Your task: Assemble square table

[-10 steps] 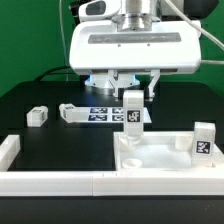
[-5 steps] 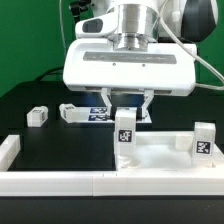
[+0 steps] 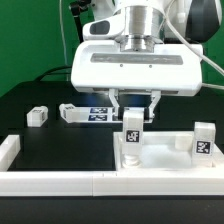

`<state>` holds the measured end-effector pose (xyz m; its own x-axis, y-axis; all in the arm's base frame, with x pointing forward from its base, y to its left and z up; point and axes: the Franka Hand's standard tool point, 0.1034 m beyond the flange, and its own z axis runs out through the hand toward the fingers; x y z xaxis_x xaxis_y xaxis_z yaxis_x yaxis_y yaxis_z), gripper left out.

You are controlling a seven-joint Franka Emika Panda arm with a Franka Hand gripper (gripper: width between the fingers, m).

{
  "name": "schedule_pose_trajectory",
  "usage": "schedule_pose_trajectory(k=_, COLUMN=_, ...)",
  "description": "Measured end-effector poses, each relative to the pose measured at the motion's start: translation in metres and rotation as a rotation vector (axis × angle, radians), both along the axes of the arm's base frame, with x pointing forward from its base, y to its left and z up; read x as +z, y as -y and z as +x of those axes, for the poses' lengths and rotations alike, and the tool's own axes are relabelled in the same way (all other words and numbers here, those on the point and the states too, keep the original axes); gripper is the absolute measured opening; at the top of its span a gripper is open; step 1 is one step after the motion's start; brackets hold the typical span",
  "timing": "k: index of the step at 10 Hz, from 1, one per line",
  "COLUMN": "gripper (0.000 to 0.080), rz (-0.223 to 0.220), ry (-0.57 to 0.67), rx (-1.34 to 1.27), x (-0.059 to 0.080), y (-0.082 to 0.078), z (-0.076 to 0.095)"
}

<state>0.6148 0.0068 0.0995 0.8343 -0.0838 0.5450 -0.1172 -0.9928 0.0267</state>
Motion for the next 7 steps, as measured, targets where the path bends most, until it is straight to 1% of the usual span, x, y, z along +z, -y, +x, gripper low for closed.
schedule_pose_trajectory(k=3, gripper=0.0293, rz=-0.005, ry=-0.008, rx=-0.003, x=-0.0058, y=0.0028, z=-0.0044)
schedule_pose_trajectory(k=4, gripper=0.0293, rz=-0.012, ry=-0.001, rx=-0.003, x=-0.0081, y=0.0032, z=-0.0043)
schedule_pose_trajectory(k=6, gripper=0.0293, rz=-0.033, ry=0.039, rx=-0.002, x=-0.0083, y=0.0031, z=-0.0012)
schedule_pose_trajectory(k=7, gripper=0.0293, rz=-0.036, ry=0.041, rx=0.002, x=-0.0084, y=0.0047, z=-0.0005)
